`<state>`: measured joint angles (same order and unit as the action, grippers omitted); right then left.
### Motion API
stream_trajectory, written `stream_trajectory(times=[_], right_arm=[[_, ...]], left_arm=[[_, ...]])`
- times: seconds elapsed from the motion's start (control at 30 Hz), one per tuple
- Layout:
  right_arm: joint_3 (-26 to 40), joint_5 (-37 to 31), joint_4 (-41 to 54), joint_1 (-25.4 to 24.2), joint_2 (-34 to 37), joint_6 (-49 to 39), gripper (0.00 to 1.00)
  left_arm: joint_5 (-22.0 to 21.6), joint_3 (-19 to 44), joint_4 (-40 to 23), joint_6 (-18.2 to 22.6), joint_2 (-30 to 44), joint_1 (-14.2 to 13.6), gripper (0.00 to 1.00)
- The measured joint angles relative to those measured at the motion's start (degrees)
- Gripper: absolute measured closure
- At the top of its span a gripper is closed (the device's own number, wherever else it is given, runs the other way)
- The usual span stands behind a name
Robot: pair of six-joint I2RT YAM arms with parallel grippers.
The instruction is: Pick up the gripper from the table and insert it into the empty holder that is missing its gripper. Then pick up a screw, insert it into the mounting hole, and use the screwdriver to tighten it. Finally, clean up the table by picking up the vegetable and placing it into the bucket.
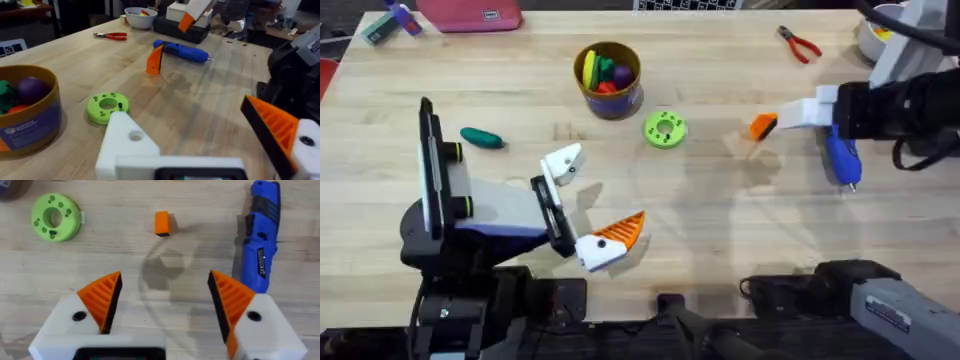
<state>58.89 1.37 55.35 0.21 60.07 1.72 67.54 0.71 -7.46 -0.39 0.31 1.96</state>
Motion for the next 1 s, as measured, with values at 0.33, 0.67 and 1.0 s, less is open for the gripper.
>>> stream_trajectory(times=[0.33, 0.67, 1.0], right_arm=[[0.0, 0.0, 0.0, 0.0, 0.0, 0.0, 0.008], [0.0, 0.0, -0.01, 0.0, -0.01, 0.0, 0.008], [0.0, 0.0, -0.02, 0.0, 0.0, 0.0, 0.008]], left_arm=[[0.91, 0.0, -0.2, 2.98, -0.01, 0.0, 0.014], [1.52, 0.0, -0.26, 3.4, -0.01, 0.0, 0.013], [1.66, 0.0, -0.28, 3.4, 0.0, 0.0, 0.013]])
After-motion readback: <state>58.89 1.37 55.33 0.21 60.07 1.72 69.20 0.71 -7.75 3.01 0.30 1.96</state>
